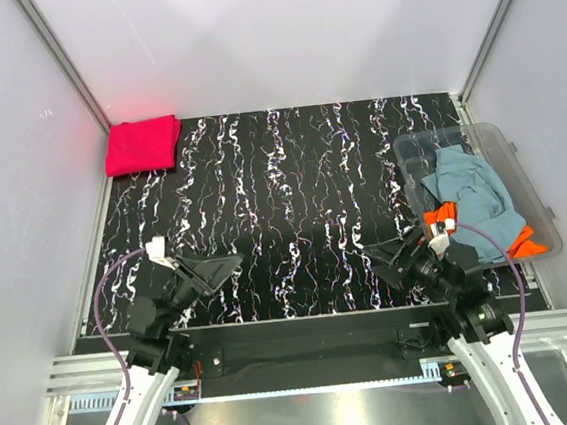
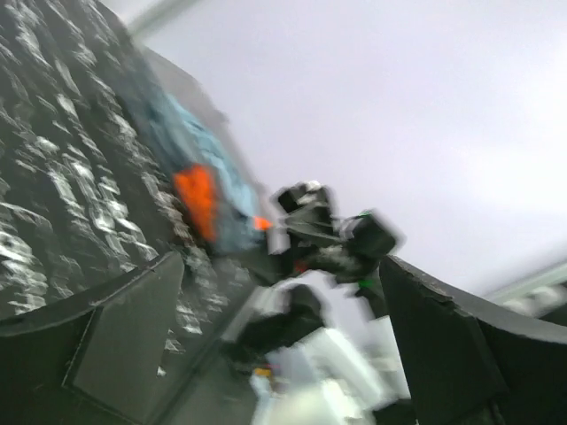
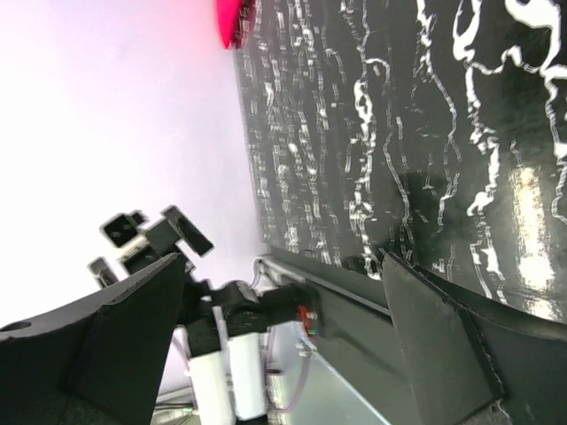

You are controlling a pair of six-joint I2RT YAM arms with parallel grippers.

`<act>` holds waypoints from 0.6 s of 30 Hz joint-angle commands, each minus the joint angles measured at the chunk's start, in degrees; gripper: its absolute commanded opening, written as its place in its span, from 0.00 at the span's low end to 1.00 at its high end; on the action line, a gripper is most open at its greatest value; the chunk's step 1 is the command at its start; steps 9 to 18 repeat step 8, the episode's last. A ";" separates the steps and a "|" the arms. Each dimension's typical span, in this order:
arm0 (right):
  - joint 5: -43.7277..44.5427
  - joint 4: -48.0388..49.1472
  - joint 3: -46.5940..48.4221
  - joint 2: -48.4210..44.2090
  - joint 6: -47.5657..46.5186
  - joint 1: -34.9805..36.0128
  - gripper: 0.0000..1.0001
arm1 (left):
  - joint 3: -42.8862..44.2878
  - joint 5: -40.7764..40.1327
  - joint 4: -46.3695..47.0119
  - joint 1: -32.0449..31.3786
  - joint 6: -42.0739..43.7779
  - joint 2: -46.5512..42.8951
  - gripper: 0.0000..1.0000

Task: Fold and stack the t-shirts
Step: Reset both grippers

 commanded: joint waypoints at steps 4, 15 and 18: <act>-4.27 3.84 -6.63 -5.93 8.66 -0.20 1.00 | -13.59 -0.39 26.25 -0.12 -21.32 -7.88 0.99; -13.73 16.97 -8.21 -7.16 10.75 -0.11 1.00 | -13.69 -4.07 33.88 -0.12 -25.89 -9.62 0.99; -13.73 16.97 -8.21 -7.16 10.75 -0.11 1.00 | -13.69 -4.07 33.88 -0.12 -25.89 -9.62 0.99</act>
